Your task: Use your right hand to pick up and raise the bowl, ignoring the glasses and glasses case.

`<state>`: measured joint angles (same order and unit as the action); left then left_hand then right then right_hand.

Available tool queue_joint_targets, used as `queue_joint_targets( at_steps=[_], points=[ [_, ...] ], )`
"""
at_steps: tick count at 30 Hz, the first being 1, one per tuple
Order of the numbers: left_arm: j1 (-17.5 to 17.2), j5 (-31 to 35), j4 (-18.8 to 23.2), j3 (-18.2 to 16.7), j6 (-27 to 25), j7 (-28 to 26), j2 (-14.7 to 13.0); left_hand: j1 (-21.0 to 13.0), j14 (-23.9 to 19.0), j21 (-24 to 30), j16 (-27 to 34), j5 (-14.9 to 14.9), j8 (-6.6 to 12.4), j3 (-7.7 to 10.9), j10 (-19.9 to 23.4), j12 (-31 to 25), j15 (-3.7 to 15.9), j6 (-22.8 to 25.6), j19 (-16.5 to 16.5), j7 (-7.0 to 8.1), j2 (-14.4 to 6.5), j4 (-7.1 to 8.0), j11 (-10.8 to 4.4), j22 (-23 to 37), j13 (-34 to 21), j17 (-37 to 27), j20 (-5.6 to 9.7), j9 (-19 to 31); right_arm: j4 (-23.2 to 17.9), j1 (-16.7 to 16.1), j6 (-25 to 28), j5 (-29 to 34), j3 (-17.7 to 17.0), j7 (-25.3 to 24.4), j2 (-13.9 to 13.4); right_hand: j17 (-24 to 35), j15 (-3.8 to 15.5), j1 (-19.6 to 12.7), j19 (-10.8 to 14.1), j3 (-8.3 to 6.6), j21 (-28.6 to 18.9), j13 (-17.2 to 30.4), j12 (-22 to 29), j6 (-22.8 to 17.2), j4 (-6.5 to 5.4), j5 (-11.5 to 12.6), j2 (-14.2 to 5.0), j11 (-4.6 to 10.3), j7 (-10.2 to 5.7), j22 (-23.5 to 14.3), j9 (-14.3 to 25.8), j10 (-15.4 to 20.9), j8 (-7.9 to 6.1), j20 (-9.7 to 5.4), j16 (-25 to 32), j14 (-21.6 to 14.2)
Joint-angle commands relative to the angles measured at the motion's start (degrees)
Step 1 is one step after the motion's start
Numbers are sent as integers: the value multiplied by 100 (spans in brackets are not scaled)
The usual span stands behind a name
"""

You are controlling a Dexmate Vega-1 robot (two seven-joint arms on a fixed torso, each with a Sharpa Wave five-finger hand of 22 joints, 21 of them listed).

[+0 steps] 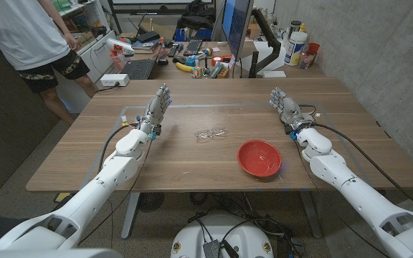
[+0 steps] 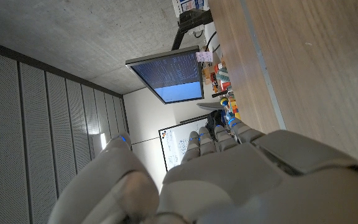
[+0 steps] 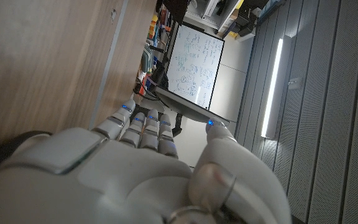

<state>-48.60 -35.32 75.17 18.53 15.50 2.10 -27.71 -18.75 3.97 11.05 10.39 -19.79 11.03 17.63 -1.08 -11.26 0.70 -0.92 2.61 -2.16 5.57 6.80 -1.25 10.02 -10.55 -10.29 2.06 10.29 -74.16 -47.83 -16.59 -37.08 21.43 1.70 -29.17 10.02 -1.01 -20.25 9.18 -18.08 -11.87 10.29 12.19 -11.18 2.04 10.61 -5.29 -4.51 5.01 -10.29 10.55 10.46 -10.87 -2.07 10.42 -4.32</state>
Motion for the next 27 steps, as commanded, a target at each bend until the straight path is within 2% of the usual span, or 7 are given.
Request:
queue_joint_targets(
  at_steps=[1,10,27],
  points=[
    [-21,508,-20,-524,-306,344,435,-62,45,30,31,-27,29,35,-12,-29,1,11,53,-39,-9,-8,-31,13,-21,-15,431,28,31,46,69,36,64,-31,13,21,-10,-49,40,-30,-26,7,29,-50,8,26,1,-20,0,-12,11,53,-32,-83,35,-59],
    [-60,789,-41,-791,-426,544,693,-63,56,25,26,-37,26,21,-19,-26,-7,9,66,-34,-14,-11,-29,13,-20,-15,419,28,-1,40,79,20,42,-48,-22,23,-15,-46,43,-18,-21,7,26,-52,16,26,-1,-22,-6,-12,12,62,-30,-78,36,-67],
    [-144,1054,129,-1013,-594,642,850,-66,60,21,26,-53,27,0,-19,-26,-13,21,80,-44,-25,-17,-36,14,-20,-16,392,28,-27,25,-34,32,45,24,-42,25,-20,-49,49,-5,-14,8,16,-62,31,26,-19,-3,-16,-12,12,63,-30,-69,37,-78]
  ],
)
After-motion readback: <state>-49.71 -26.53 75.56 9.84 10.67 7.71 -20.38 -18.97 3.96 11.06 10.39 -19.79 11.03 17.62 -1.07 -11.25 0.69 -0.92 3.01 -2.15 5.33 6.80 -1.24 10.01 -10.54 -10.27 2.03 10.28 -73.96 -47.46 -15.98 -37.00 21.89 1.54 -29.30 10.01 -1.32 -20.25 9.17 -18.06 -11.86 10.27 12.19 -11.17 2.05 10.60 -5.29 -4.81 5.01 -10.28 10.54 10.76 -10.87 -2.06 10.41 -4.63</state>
